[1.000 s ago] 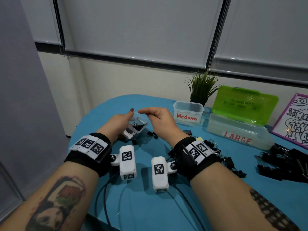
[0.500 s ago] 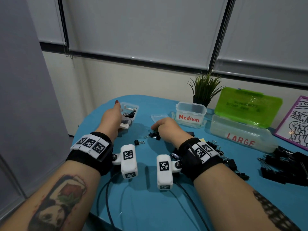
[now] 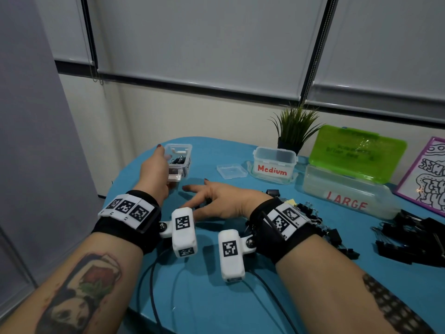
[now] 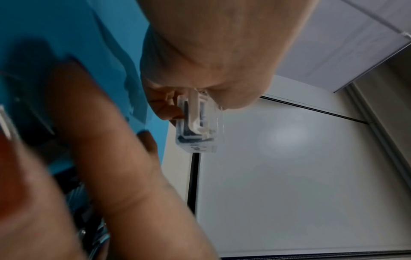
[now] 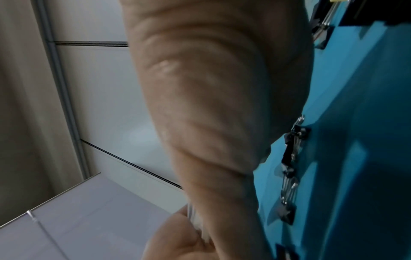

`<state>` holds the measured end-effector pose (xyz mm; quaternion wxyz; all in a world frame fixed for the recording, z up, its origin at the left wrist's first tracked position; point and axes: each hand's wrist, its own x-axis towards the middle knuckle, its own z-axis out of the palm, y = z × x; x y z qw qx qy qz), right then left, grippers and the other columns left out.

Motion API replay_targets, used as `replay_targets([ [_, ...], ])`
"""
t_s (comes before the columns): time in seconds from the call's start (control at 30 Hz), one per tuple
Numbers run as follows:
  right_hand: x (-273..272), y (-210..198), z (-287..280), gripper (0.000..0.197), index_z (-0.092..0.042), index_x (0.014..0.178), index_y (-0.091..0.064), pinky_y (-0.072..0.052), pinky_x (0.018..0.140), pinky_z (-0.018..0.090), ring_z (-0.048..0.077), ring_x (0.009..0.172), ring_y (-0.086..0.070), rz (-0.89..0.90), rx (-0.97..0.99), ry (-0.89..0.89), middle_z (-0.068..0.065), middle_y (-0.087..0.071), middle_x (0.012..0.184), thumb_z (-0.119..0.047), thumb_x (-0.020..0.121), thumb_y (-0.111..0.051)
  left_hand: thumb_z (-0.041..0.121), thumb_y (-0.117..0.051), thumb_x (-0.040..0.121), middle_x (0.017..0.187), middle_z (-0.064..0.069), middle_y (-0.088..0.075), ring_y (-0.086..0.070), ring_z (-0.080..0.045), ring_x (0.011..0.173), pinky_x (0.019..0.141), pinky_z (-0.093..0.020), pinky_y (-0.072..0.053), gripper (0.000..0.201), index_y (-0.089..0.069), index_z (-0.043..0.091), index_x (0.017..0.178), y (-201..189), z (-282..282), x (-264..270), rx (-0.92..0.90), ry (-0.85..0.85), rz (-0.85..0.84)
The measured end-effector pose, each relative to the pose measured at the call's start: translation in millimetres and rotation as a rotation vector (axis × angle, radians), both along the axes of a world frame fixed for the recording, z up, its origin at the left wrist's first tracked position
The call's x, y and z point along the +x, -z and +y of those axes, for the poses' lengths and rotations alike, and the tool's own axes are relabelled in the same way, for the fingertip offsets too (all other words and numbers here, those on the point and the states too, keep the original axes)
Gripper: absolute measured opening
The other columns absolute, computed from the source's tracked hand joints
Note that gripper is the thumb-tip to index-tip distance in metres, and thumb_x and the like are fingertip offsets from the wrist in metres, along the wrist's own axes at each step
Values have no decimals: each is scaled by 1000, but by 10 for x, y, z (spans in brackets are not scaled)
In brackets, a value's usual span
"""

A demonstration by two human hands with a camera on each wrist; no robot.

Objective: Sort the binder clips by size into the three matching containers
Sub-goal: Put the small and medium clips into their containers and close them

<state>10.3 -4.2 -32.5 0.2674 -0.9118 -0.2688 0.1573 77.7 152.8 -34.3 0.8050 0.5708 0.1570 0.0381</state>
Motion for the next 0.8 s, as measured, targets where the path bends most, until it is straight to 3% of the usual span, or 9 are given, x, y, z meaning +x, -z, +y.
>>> replay_targets([
  [0.07, 15, 37, 39, 30, -22, 125, -71, -6, 113, 12, 5, 148, -19, 41, 13, -55, -1, -29, 163, -22, 95, -68, 49, -44, 100, 77, -6, -63, -57, -21, 58, 57, -26, -42, 39, -63, 17, 109, 3, -9, -1, -6, 5, -1],
  [0.17, 18, 67, 70, 30, -12, 122, -73, -24, 97, -5, -5, 134, -33, 83, 75, -32, -4, -49, 152, -14, 93, -70, 49, -45, 99, 77, -7, -64, -57, -21, 56, 55, -26, -43, 38, -63, 16, 107, 8, -19, 3, 3, 13, 2],
  [0.27, 90, 106, 46, 27, -12, 111, -78, -43, 107, 21, 5, 124, -57, 28, 174, 95, -4, -69, 127, -10, 84, -78, 49, -46, 99, 78, -8, -64, -58, -22, 56, 56, -27, -43, 39, -63, 15, 107, 19, -32, 9, 16, 26, -1],
  [0.33, 164, 148, -3, 23, -13, 102, -81, -49, 105, 31, 9, 111, -67, -33, 206, 207, -4, -76, 113, -7, 80, -81, 48, -46, 99, 77, -9, -64, -58, -22, 55, 56, -27, -44, 38, -63, 15, 105, 19, -40, 10, 21, 33, -1],
  [0.47, 224, 174, -107, 16, -22, 91, -83, -57, 90, 31, 15, 93, -71, -153, 174, 418, -4, -78, 96, -12, 79, -81, 49, -48, 99, 77, -10, -65, -58, -23, 55, 56, -29, -45, 37, -63, 15, 99, 27, -38, 0, 35, 53, 10],
  [0.57, 189, 122, -149, 26, -27, 106, -79, -51, 73, 24, 17, 85, -68, -197, 149, 527, -6, -71, 106, -24, 80, -82, 48, -49, 98, 77, -12, -66, -59, -24, 56, 57, -31, -46, 37, -65, 15, 99, 23, -40, -9, 49, 63, 22],
  [0.63, 165, 89, -165, 42, -31, 117, -74, -51, 80, 24, 16, 94, -65, -155, 80, 499, -6, -66, 115, -32, 77, -85, 47, -50, 99, 77, -11, -66, -59, -24, 56, 57, -30, -46, 36, -65, 16, 96, 15, -52, -30, 100, 86, 36],
  [0.7, 158, 78, -161, 35, -29, 114, -77, -54, 87, 27, 13, 91, -65, -113, 39, 466, -4, -71, 106, -26, 80, -84, 49, -49, 99, 81, -12, -66, -60, -24, 58, 60, -31, -49, 38, -66, 15, 96, 17, -65, -44, 161, 143, 56],
  [0.8, 183, 88, -169, 21, -22, 100, -82, -58, 73, 25, 13, 70, -65, -107, 86, 528, -1, -74, 88, -7, 87, -75, 51, -50, 98, 86, -15, -67, -62, -26, 61, 68, -36, -51, 41, -67, 14, 96, 32, -78, -51, 218, 209, 85],
])
